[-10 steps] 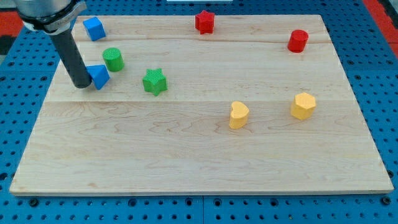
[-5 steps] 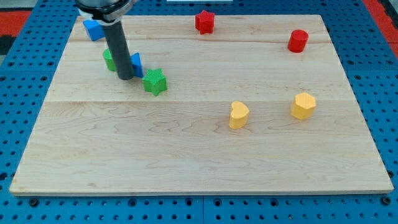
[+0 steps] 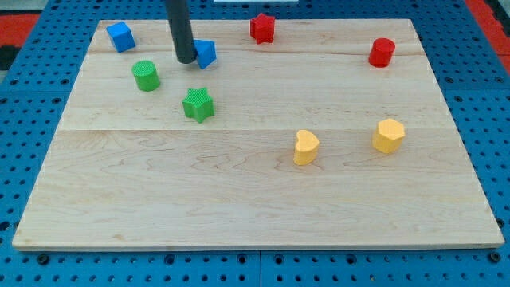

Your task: Slide blue triangle to the top right

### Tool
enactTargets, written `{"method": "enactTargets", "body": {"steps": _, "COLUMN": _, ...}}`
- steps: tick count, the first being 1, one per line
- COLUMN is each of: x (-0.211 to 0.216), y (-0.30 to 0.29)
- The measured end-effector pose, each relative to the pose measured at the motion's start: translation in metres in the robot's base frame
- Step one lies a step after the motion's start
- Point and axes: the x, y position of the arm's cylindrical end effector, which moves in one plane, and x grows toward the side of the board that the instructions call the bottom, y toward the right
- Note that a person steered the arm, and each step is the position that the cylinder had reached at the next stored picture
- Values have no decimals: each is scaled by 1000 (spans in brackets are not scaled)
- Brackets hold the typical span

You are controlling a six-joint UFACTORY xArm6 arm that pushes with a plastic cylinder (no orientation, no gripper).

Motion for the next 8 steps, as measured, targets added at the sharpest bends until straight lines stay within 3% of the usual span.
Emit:
{"method": "enactTargets", "body": {"steps": 3, "x": -47, "y": 37}}
{"method": "enactTargets", "body": {"steps": 8, "x": -51, "y": 121}}
